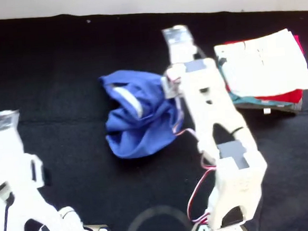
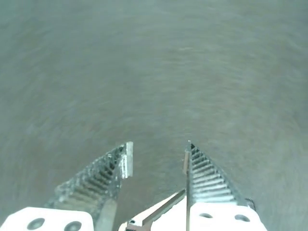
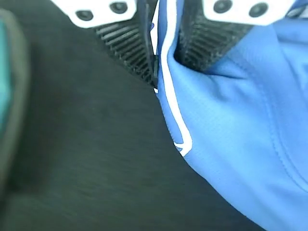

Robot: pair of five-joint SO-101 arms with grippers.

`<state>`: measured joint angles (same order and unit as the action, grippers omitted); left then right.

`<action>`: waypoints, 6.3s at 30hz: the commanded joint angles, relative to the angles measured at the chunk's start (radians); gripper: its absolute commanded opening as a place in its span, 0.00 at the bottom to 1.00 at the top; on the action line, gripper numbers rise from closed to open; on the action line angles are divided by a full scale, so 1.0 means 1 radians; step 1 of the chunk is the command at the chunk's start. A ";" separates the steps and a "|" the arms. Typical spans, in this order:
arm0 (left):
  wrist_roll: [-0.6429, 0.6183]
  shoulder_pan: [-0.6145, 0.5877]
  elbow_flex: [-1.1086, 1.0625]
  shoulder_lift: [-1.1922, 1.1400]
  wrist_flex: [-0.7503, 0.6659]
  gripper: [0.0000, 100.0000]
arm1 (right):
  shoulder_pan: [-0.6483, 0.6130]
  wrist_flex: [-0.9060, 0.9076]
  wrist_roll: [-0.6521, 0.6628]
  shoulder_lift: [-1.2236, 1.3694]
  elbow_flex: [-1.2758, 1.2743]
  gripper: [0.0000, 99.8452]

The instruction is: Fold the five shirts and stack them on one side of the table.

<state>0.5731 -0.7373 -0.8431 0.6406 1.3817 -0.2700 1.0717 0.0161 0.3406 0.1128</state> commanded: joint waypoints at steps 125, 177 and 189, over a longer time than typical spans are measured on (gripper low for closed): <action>-0.417 0.260 0.866 -0.386 0.253 0.01 | -0.131 0.446 -0.058 -0.325 0.231 0.01; -0.416 0.377 -0.002 -0.380 -0.184 0.01 | -0.579 0.375 -0.002 0.107 0.200 0.28; -0.416 0.377 -0.002 -0.380 -0.186 0.01 | -0.613 0.298 0.005 0.166 0.176 0.28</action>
<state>0.1481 -0.3675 -0.8477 0.2524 1.2083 -0.8823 1.3863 0.0084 0.4864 0.2723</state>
